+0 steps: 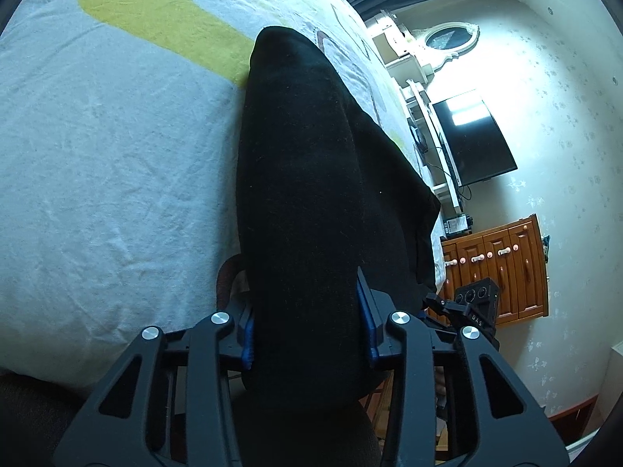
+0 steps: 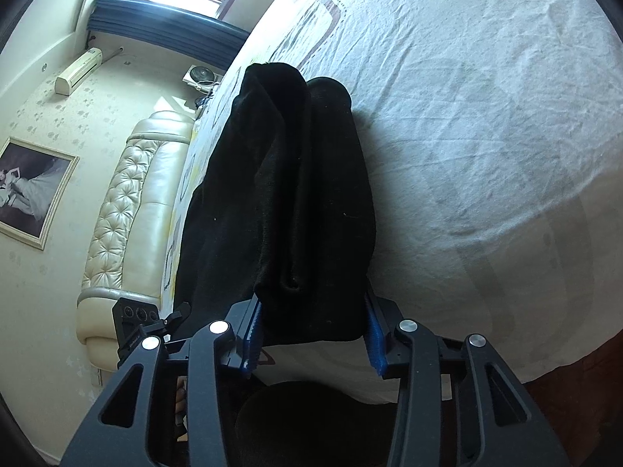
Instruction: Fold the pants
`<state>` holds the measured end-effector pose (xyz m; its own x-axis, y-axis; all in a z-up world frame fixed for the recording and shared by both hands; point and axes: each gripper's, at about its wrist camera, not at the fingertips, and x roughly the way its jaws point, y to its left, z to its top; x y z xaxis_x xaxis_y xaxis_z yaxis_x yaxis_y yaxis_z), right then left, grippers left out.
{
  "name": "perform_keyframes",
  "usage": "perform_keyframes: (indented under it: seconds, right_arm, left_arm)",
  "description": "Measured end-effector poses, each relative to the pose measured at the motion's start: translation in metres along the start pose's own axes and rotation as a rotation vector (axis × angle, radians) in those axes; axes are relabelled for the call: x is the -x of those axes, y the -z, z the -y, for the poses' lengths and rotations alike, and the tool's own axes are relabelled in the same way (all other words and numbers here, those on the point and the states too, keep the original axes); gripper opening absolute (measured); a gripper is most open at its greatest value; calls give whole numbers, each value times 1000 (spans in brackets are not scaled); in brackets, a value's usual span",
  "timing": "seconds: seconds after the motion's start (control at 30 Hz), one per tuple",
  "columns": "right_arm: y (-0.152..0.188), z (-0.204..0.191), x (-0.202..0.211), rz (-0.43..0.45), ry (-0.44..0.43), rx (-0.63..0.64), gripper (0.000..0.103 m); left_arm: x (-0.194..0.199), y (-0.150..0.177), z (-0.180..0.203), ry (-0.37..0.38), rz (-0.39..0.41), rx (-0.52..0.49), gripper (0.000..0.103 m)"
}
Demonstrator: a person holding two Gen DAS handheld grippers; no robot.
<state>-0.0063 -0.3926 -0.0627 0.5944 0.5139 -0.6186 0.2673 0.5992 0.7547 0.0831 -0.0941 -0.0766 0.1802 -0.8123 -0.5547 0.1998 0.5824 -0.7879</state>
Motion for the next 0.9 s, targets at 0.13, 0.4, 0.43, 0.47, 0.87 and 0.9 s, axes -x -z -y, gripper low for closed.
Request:
perform_keyframes:
  seconds: [0.13, 0.4, 0.43, 0.47, 0.87, 0.9]
  right_arm:
    - [2, -7, -11, -24, -26, 11, 43]
    - [6, -19, -35, -86, -76, 45, 55]
    - [5, -18, -34, -90, -78, 43, 55]
    - [4, -16, -32, -93, -82, 44, 55]
    - [-59, -26, -24, 3, -57, 117, 76]
    - [-67, -27, -32, -5, -49, 122, 76]
  left_arm:
    - [16, -2, -10, -13, 21, 13, 38]
    - [43, 1, -40, -4, 33, 54, 49]
    - [44, 2, -42, 5, 35, 63, 51]
    - [45, 3, -45, 20, 41, 70, 53]
    - [76, -41, -49, 96, 202, 67, 92]
    - [71, -48, -51, 94, 196, 75, 92]
